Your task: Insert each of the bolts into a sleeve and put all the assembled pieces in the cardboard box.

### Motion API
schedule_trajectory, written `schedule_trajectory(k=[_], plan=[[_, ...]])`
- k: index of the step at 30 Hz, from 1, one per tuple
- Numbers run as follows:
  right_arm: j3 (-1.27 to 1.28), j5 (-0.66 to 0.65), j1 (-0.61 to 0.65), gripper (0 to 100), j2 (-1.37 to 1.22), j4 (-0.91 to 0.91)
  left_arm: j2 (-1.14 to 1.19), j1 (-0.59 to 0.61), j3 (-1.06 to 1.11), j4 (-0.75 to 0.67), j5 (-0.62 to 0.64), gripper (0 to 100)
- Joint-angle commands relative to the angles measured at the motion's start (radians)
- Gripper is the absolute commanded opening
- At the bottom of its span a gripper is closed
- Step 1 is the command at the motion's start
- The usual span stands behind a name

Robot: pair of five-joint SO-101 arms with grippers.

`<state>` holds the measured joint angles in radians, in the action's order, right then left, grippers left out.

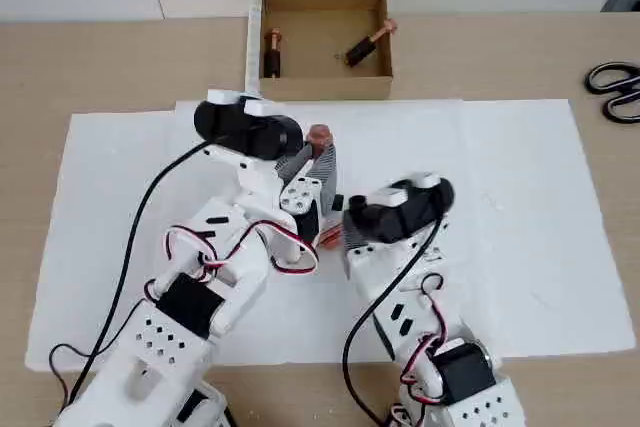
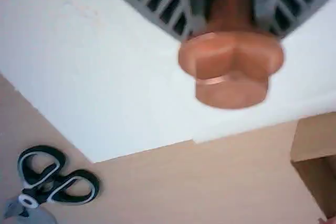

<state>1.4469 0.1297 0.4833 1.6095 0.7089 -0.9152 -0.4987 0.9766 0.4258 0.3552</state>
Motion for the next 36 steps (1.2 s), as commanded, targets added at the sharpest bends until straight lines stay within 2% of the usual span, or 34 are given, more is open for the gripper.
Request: schedule_trajectory(k=[1, 6, 19, 24, 36], plan=[[-0.006, 0.009, 0.045, 0.5, 0.016, -0.019, -0.038, -0.015, 0.010, -0.114, -0.005, 1], [0.003, 0.012, 0.048, 0.5, 0.030, -0.024, -0.038, -0.023, 0.071, -0.184, -0.008, 1], [0.046, 0.014, 0.050, 0.5, 0.122, -0.025, -0.037, -0.043, 0.085, -0.199, 0.002, 1], [0.054, 0.014, 0.050, 0.5, 0.128, -0.028, -0.031, -0.057, 0.077, -0.199, 0.100, 1], [0.083, 0.012, 0.051, 0.5, 0.130, -0.077, -0.029, -0.055, 0.085, -0.198, 0.101, 1]])
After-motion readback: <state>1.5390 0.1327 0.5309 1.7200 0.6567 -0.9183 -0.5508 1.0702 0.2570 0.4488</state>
